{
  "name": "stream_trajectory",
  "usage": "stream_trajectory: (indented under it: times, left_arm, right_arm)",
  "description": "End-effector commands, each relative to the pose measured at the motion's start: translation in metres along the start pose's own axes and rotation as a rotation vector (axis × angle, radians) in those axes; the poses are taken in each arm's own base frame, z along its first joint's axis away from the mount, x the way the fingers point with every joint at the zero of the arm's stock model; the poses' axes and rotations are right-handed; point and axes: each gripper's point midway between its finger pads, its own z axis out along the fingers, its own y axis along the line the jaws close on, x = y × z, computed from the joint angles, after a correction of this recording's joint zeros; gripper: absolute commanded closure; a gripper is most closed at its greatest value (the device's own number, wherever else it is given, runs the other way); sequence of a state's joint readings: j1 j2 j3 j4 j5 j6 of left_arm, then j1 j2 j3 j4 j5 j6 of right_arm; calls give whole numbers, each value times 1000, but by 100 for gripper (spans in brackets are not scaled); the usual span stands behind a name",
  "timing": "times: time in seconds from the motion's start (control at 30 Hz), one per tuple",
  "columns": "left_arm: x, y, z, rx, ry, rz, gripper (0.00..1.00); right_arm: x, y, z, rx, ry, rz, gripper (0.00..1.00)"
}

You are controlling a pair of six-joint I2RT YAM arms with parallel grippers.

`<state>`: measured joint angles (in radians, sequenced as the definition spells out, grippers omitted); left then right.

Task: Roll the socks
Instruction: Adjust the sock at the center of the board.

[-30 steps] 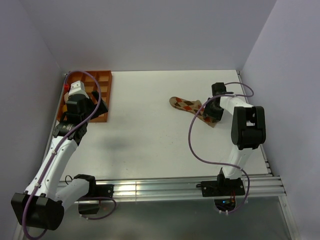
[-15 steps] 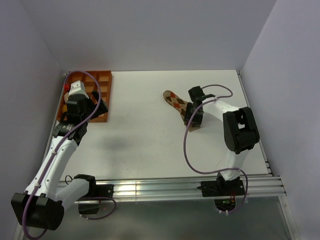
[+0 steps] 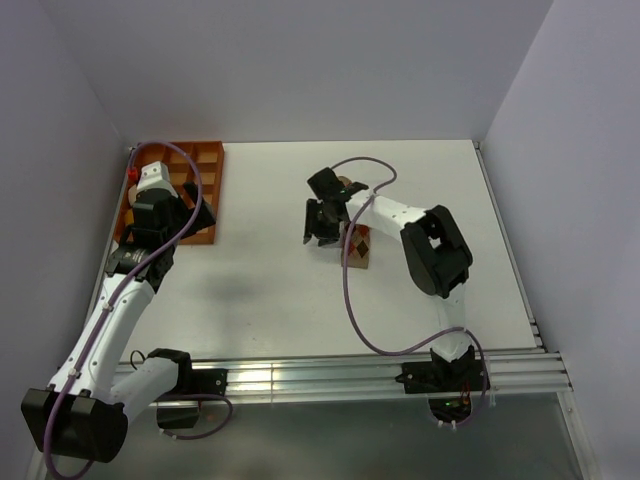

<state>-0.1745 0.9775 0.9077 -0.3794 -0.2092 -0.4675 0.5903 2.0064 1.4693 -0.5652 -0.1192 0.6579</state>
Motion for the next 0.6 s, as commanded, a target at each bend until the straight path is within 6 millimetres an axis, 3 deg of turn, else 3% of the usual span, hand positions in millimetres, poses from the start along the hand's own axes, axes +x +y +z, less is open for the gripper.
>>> stream_trajectory:
  times: [0.0, 0.03, 0.07, 0.13, 0.23, 0.4, 0.57]
  left_arm:
    - [-9, 0, -4, -3, -43, 9, 7]
    - [-9, 1, -4, -5, -42, 7, 7]
    - [-9, 0, -3, -2, -41, 6, 7]
    - [-7, 0, -2, 1, -34, 7, 8]
    - [-5, -2, 0, 7, -24, 7, 8]
    - [-2, -3, 3, 10, -10, 7, 8]
    - [0, -5, 5, 21, 0, 5, 7]
  right_arm:
    - [-21, 48, -6, -96, -46, -57, 49]
    - [-24, 49, -6, -89, -52, -89, 49]
    - [-37, 58, -19, -96, -108, -138, 49]
    - [-51, 53, -32, -54, -170, -174, 48]
    - [-61, 23, -47, 47, -216, -212, 48]
    - [-37, -45, -59, 157, -203, -188, 48]
    - [-15, -82, -50, 187, -156, -152, 48]
